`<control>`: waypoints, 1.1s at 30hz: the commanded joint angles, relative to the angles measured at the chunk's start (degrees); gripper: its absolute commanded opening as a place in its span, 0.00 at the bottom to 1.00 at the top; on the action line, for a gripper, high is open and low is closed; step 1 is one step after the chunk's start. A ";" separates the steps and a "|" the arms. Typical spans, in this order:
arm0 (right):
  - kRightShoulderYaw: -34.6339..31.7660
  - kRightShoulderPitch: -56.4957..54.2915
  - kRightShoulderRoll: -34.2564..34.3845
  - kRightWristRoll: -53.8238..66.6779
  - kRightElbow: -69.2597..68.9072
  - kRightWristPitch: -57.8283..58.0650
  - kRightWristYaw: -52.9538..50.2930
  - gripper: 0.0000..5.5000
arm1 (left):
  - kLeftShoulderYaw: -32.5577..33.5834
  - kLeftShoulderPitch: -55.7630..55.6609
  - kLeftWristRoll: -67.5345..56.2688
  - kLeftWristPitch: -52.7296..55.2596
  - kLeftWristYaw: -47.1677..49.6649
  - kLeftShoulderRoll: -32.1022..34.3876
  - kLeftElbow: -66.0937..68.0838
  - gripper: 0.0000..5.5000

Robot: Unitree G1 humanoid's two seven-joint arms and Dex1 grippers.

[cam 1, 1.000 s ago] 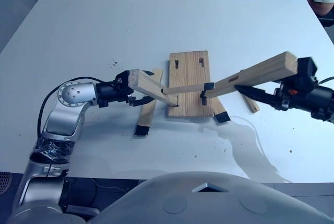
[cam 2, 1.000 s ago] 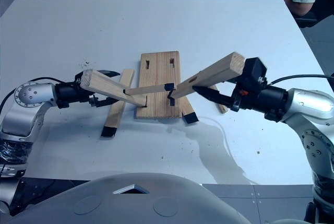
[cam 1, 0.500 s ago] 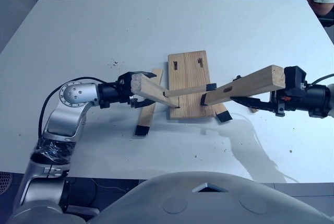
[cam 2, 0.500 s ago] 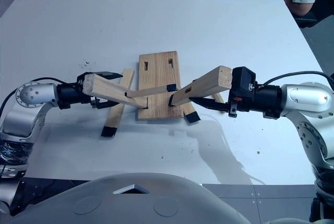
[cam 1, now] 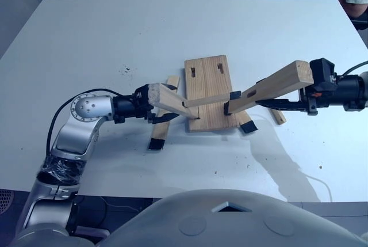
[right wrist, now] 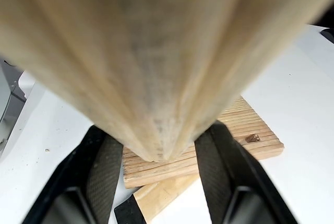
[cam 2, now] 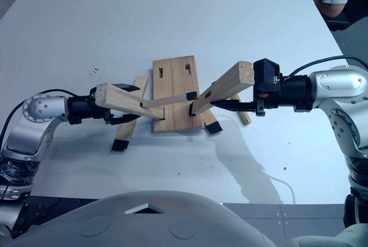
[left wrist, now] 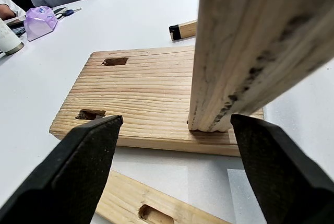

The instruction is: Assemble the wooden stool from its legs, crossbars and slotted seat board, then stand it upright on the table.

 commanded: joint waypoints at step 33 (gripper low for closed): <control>10.96 -17.73 0.19 -5.88 7.17 4.25 9.36 0.36 | -3.11 3.23 1.76 1.06 0.87 0.36 -3.70 0.70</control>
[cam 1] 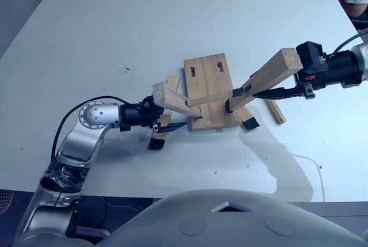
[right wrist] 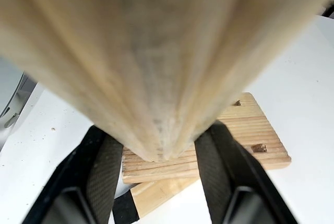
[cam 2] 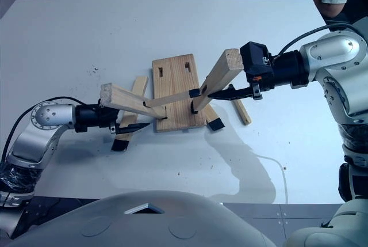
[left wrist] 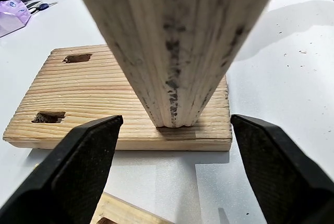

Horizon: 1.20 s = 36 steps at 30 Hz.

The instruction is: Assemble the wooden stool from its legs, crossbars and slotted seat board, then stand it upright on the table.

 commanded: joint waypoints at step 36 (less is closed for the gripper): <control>8.61 1.02 6.50 -10.20 1.33 -2.14 2.06 0.36 | 0.19 -3.44 -1.74 3.71 -1.14 0.74 -1.55 0.70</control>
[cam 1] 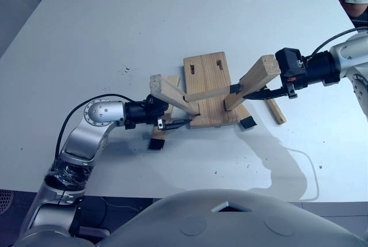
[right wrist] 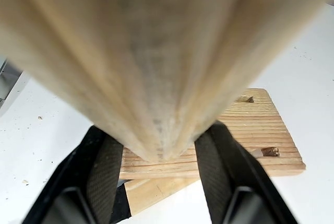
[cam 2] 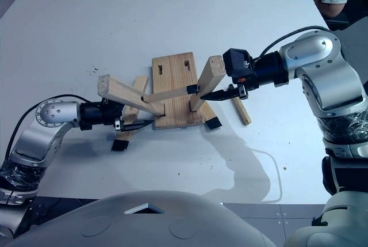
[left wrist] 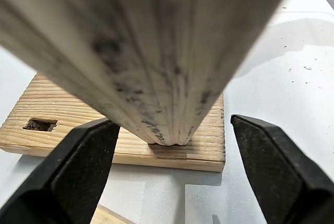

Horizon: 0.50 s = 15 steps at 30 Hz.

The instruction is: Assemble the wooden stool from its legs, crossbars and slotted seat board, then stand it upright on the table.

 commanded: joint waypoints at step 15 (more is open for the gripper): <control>3.90 10.66 4.73 -0.82 -5.67 1.25 -8.04 0.36 | 5.43 -28.52 -2.76 -2.99 -15.36 3.71 30.18 0.70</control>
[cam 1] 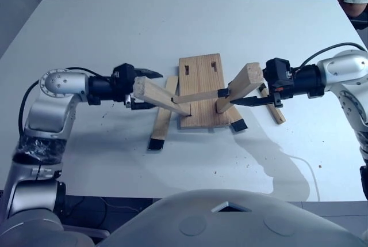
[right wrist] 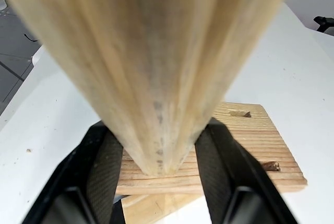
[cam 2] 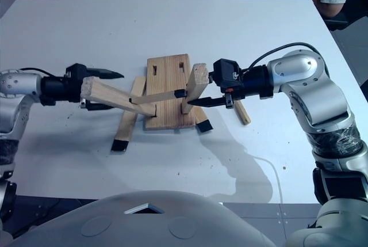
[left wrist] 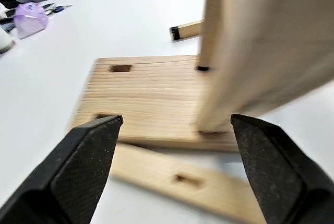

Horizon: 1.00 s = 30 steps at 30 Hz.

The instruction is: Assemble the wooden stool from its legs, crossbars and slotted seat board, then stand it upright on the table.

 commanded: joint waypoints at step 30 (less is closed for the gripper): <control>10.54 -1.77 3.01 -5.51 7.10 -2.54 1.40 0.36 | -24.33 -29.52 -1.28 3.05 -13.22 -22.36 32.18 0.70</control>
